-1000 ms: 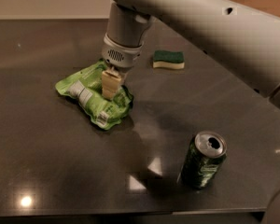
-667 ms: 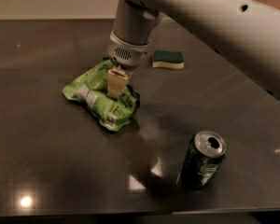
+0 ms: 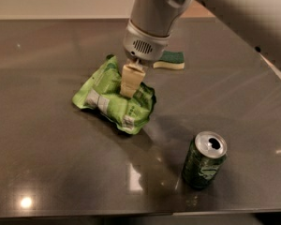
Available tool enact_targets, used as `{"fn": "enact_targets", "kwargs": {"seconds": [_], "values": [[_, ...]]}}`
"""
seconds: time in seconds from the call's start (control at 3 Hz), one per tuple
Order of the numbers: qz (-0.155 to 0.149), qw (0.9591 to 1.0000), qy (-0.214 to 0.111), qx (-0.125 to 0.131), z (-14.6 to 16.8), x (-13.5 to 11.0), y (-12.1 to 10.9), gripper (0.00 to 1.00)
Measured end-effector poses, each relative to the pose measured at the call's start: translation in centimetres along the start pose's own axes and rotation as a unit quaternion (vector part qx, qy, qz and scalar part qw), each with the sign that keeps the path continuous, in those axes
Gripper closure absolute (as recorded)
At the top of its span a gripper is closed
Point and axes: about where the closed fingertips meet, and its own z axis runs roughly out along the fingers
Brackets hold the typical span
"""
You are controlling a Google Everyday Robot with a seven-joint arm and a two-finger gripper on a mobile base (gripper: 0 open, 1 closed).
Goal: Move green rice chip bag near green can
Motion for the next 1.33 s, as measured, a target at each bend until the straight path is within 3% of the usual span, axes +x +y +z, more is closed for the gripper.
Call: {"fn": "enact_targets", "kwargs": {"seconds": [1.0,1.33], "values": [[0.002,0.9999,-0.001,-0.011,-2.1,5.2,2.8,1.0],[0.011,0.9995,0.003,-0.03,-1.8,6.9,3.6,0.83]]}}
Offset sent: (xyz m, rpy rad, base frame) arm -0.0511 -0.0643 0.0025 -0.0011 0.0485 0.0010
